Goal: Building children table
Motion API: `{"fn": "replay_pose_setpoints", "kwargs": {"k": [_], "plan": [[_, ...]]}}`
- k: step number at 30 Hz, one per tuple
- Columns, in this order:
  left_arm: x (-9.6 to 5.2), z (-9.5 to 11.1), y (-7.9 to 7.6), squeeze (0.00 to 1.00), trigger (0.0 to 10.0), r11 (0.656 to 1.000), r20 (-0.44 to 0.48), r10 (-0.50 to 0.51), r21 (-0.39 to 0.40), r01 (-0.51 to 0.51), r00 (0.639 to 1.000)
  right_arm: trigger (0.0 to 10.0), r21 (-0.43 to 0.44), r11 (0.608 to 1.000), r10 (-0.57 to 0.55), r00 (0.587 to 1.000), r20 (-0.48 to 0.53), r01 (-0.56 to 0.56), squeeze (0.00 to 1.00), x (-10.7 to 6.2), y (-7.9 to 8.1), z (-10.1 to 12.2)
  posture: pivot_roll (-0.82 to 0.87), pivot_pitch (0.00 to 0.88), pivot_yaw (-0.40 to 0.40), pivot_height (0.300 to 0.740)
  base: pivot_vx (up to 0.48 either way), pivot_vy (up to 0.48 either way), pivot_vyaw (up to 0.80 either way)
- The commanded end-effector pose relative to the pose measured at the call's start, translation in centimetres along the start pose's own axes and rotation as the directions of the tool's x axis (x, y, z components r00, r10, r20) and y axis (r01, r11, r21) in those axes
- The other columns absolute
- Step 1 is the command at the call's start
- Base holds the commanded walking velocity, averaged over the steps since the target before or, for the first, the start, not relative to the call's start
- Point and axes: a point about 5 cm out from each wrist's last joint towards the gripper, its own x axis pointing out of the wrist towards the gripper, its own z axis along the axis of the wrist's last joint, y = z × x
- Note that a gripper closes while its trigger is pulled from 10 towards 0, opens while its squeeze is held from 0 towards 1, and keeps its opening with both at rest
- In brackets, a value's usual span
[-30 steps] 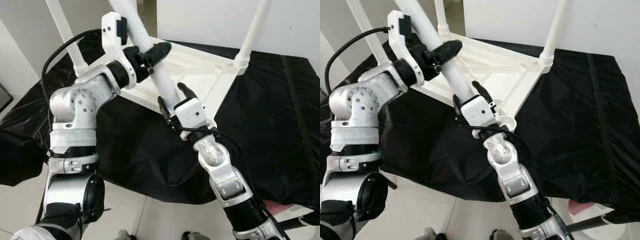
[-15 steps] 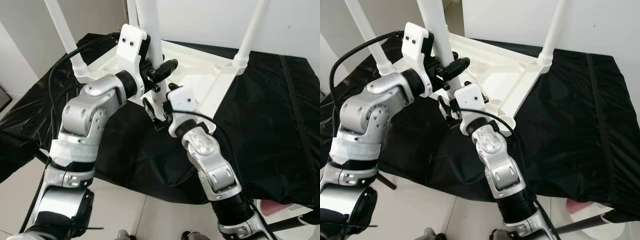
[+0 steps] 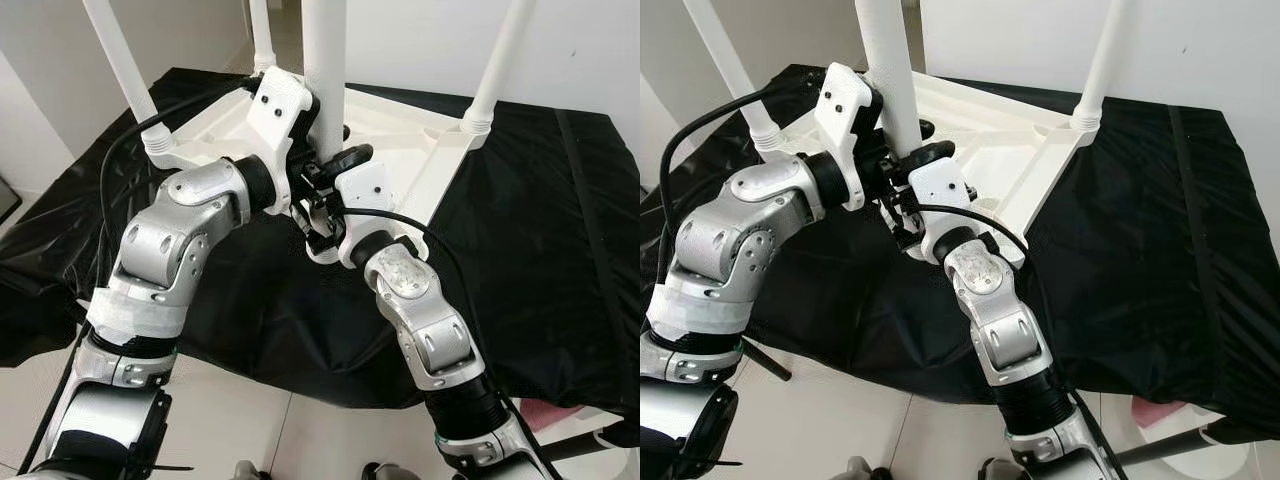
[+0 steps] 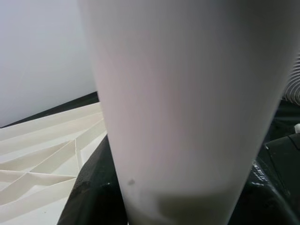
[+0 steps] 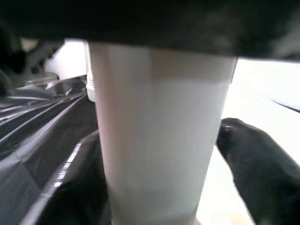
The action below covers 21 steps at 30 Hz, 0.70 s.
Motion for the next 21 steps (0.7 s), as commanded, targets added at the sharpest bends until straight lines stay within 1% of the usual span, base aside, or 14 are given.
{"fn": "replay_pose_setpoints", "kwargs": {"k": [1,2,3,8,11,12,13,17,18,19,20,21], "plan": [[0.2,0.5,-1.1,0.0,0.0,0.996,0.024,-0.082,0.041,0.081,0.996,1.9,0.0,1.0,0.016,0.999,-0.031,-0.016,0.0,0.2,0.3,-0.2,-0.1,0.113,0.07,0.74,0.0,0.0,0.0],[0.2,0.5,-1.1,0.0,0.0,0.996,0.024,-0.082,0.041,0.081,0.996,1.9,0.0,1.0,0.016,0.999,-0.031,-0.016,0.0,0.2,0.3,-0.2,-0.1,0.113,0.07,0.74,0.0,0.0,0.0],[0.2,0.5,-1.1,0.0,0.0,0.996,0.025,-0.082,0.046,0.081,0.996,0.0,0.008,1.0,0.023,0.999,-0.033,-0.022,0.0,0.1,0.4,-0.2,-0.1,0.115,0.071,0.74,0.0,0.0,0.0],[0.3,0.6,-1.1,0.0,0.0,0.994,0.045,-0.099,0.049,0.097,0.994,0.0,0.042,0.998,0.056,0.997,-0.051,-0.054,0.0,0.0,0.7,-0.4,-0.1,0.116,0.072,0.74,0.0,0.0,0.0],[0.4,0.6,-1.0,0.0,0.0,0.994,0.047,-0.087,0.071,0.083,0.995,0.0,0.055,0.997,0.057,0.997,-0.054,-0.054,0.0,-0.1,0.7,-0.4,-0.1,0.115,0.074,0.74,0.0,0.0,0.0],[0.5,0.5,-0.9,0.0,10.0,0.994,0.046,-0.068,0.087,0.064,0.997,0.0,0.059,0.997,0.052,0.997,-0.05,-0.049,0.0,-0.1,0.6,-0.3,-0.1,0.116,0.074,0.74,0.0,0.0,0.0],[0.5,0.4,-1.0,1.0,10.0,0.995,0.046,-0.074,0.065,0.071,0.996,0.0,0.066,0.997,0.035,0.998,-0.044,-0.032,0.0,0.0,0.4,-0.1,-0.1,0.116,0.074,0.74,0.0,0.0,0.0],[0.5,0.3,-1.1,1.0,10.0,0.996,0.051,-0.089,0.036,0.088,0.995,0.0,0.076,0.997,0.007,0.999,-0.036,-0.004,0.0,0.1,0.0,0.2,-0.1,0.116,0.074,0.74,0.0,0.0,0.0],[0.4,0.5,-1.1,1.0,10.0,0.995,0.071,-0.096,0.006,0.096,0.993,0.0,0.085,0.996,-0.019,0.999,-0.028,0.022,0.0,0.2,-0.4,0.4,-0.1,0.116,0.074,0.74,0.0,0.0,0.0],[0.2,0.9,-1.0,0.0,10.0,0.995,0.102,-0.099,-0.021,0.101,0.99,0.0,0.097,0.993,-0.061,0.998,-0.022,0.063,0.0,0.4,-1.1,0.7,-0.1,0.113,0.074,0.74,0.0,0.0,0.0],[0.2,0.9,-1.0,0.0,10.0,0.995,0.102,-0.099,-0.021,0.101,0.99,0.0,0.097,0.993,-0.061,0.998,-0.022,0.063,0.0,0.4,-1.1,0.7,-0.1,0.113,0.074,0.74,0.0,0.0,0.0],[0.0,1.3,-0.9,0.0,10.0,0.992,0.129,-0.099,-0.063,0.108,0.987,0.9,0.102,0.99,-0.092,0.996,-0.019,0.094,0.0,0.5,-1.6,1.0,-0.1,0.113,0.074,0.74,0.0,0.0,0.0]]}}
